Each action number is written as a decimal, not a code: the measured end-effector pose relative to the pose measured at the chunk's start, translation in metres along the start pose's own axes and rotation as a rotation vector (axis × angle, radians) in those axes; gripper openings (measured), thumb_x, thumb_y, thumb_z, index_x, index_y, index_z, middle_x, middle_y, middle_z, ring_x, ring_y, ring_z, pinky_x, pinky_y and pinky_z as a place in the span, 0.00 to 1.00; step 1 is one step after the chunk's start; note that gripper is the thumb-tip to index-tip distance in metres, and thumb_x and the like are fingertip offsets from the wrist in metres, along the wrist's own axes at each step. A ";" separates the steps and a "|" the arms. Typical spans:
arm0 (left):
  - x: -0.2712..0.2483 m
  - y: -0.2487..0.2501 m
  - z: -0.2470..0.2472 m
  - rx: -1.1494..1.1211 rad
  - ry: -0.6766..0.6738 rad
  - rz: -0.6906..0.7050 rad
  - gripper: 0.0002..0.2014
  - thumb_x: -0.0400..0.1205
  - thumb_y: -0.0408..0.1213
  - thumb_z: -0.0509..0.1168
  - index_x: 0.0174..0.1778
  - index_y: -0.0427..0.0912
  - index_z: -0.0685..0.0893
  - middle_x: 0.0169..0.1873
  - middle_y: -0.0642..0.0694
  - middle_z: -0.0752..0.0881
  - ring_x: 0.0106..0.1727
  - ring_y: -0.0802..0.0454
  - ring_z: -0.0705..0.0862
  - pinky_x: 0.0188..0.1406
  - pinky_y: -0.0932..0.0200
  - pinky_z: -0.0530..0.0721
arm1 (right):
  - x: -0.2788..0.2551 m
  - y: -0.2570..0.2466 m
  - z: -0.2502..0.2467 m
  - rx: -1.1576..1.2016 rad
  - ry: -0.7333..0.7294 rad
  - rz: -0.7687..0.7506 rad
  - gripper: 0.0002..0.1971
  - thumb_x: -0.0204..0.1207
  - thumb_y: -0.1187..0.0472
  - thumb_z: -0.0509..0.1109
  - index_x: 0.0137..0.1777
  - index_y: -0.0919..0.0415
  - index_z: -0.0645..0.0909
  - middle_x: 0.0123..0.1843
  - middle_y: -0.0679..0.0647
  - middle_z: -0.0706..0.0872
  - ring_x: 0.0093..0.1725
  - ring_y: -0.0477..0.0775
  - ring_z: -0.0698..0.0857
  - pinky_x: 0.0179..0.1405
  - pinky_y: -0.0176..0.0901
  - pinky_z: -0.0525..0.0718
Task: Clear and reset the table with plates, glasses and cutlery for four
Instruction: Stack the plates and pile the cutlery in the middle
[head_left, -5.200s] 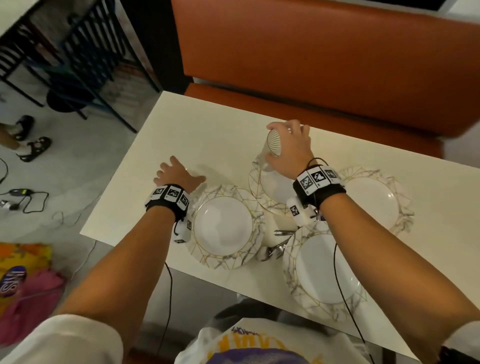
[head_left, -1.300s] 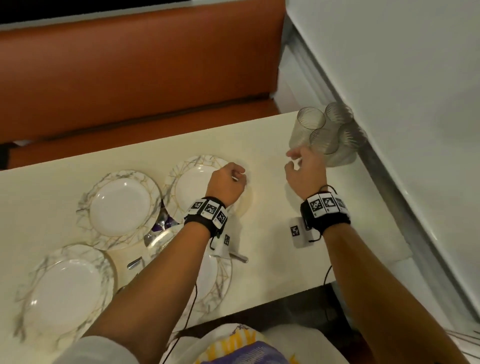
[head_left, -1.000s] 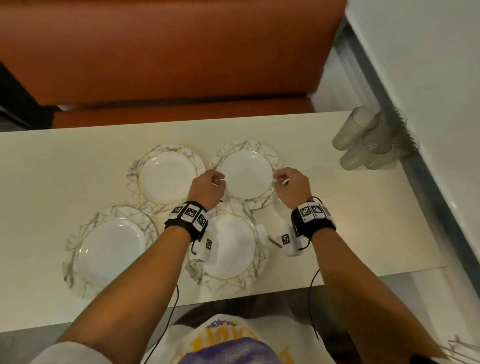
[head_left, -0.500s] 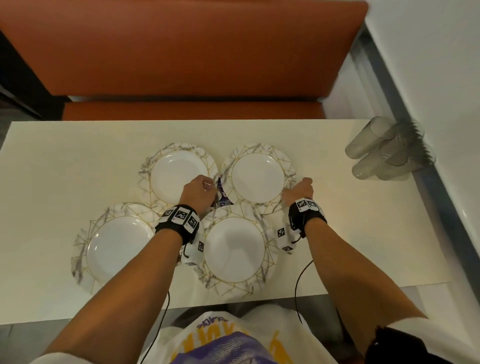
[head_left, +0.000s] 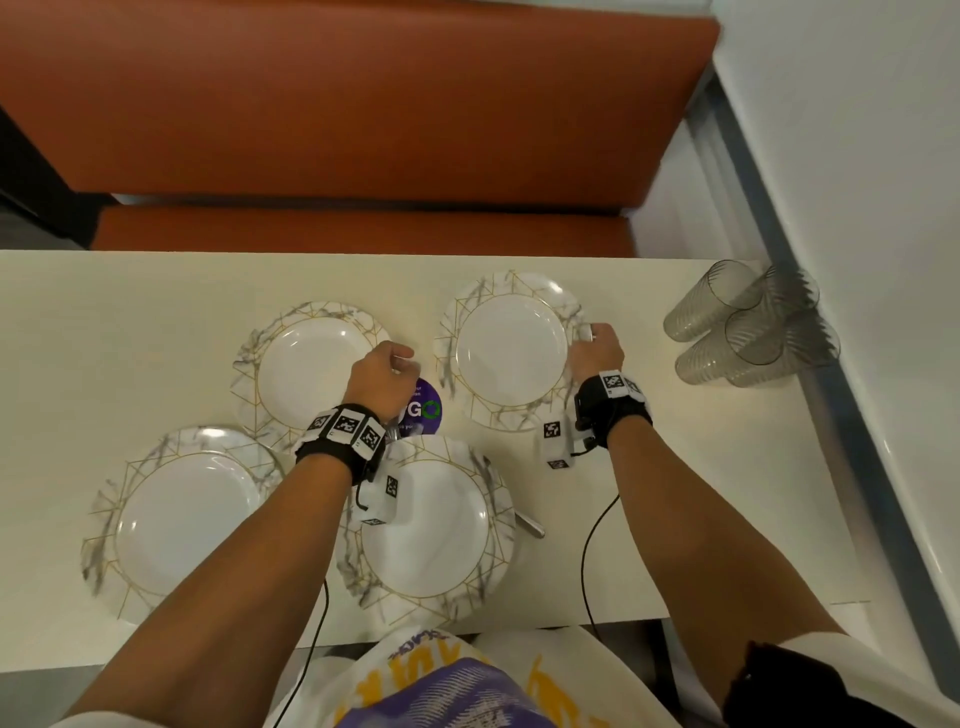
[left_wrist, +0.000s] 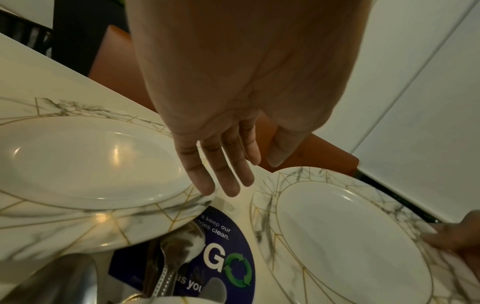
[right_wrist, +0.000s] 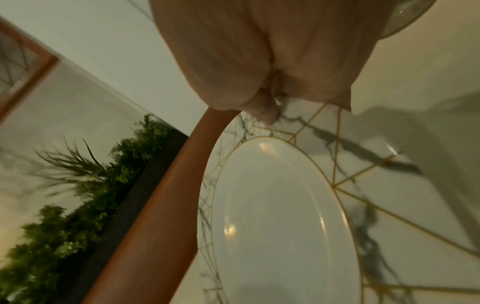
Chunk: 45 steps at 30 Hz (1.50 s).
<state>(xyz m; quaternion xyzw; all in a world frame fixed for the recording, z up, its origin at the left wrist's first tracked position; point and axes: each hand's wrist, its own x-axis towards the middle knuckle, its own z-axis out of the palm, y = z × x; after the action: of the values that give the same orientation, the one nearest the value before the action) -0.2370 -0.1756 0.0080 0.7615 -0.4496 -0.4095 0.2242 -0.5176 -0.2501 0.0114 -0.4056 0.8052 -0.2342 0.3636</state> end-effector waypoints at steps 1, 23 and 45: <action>-0.001 0.002 -0.001 -0.005 0.005 -0.003 0.14 0.88 0.40 0.66 0.69 0.44 0.84 0.55 0.49 0.86 0.54 0.50 0.84 0.50 0.61 0.80 | 0.001 -0.006 -0.003 0.020 0.007 -0.026 0.14 0.85 0.67 0.57 0.66 0.60 0.79 0.54 0.55 0.82 0.49 0.56 0.79 0.32 0.39 0.72; -0.056 -0.085 -0.080 -0.950 0.180 -0.275 0.33 0.88 0.47 0.68 0.89 0.44 0.67 0.78 0.47 0.81 0.78 0.45 0.78 0.78 0.46 0.76 | -0.132 -0.018 0.090 0.318 -0.373 -0.145 0.13 0.85 0.56 0.63 0.64 0.54 0.83 0.56 0.51 0.87 0.50 0.50 0.84 0.51 0.46 0.84; -0.064 -0.140 -0.140 -0.579 0.295 0.032 0.14 0.88 0.47 0.64 0.58 0.44 0.90 0.52 0.45 0.93 0.52 0.51 0.90 0.53 0.54 0.90 | -0.173 0.102 0.079 -0.714 -0.148 -0.047 0.22 0.76 0.48 0.73 0.69 0.50 0.81 0.68 0.60 0.79 0.69 0.65 0.75 0.63 0.53 0.79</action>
<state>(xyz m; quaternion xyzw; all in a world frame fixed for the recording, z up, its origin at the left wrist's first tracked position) -0.0680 -0.0539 0.0147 0.7102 -0.2891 -0.4019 0.5006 -0.4353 -0.0571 -0.0377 -0.5415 0.7981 0.0835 0.2508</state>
